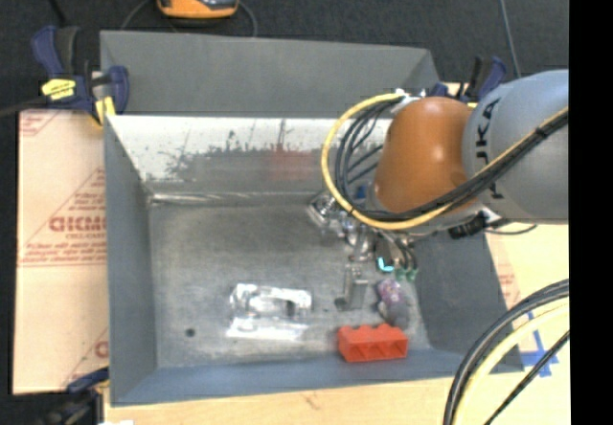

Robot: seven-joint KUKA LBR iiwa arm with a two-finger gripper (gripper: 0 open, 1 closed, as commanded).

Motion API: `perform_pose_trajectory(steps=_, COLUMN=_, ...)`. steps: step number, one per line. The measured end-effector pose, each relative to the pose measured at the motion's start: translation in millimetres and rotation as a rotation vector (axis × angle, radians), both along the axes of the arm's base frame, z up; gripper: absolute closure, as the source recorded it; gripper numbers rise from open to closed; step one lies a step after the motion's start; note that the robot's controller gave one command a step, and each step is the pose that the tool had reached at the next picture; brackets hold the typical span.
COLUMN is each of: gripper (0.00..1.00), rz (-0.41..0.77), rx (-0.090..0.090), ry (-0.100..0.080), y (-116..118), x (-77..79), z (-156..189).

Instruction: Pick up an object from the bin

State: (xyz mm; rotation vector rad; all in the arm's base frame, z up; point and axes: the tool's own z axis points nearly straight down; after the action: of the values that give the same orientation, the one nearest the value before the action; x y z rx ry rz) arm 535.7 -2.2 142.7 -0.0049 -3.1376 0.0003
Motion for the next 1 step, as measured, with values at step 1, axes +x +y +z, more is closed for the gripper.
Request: perform_pose_trajectory(steps=1, gripper=0.0, rz=0.461, rx=-0.002, ry=-0.005, y=-65.9, x=-5.8, z=-73.1)
